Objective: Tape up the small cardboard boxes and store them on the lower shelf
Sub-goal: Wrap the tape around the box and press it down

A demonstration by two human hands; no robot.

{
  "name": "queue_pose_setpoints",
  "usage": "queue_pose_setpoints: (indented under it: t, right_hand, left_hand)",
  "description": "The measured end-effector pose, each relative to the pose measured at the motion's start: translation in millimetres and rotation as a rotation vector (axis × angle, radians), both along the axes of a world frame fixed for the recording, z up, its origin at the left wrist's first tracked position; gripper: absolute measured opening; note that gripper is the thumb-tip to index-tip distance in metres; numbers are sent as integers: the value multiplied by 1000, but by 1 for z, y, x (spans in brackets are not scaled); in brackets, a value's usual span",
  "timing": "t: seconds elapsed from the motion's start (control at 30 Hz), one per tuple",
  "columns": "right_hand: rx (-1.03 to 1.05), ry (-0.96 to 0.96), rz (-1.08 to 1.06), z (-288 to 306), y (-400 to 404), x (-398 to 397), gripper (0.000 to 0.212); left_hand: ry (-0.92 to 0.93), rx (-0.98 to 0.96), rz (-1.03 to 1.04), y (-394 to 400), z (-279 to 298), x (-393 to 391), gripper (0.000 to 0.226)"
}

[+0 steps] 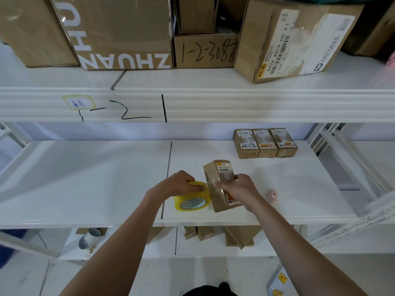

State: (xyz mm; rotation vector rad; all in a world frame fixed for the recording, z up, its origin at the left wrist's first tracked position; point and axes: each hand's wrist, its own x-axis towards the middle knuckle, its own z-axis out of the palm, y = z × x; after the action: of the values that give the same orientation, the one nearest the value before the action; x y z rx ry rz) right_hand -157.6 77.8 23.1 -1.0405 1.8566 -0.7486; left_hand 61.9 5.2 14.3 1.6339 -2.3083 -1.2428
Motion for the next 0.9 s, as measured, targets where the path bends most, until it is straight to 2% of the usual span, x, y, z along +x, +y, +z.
queue_pose_setpoints:
  t: [0.1,0.23,0.5,0.7,0.9]
  right_hand:
    - [39,-37,-2,0,2,-10,45]
    - [49,-64,-8,1,2,-13,41]
    - [61,-114,-9,0,4,-14,46]
    - [32,-188,10,8,3,-21,52]
    - [37,-327,47,10,5,-12,56]
  left_hand:
    - [82,116,-3,-2,2,11,41]
    - [102,150,-21,-6,2,14,38]
    - [56,121,-60,-14,-1,14,45]
    - [-173,-16,-20,-10,-13,14,63]
    - [-143,-52,-5,-12,-11,16,61]
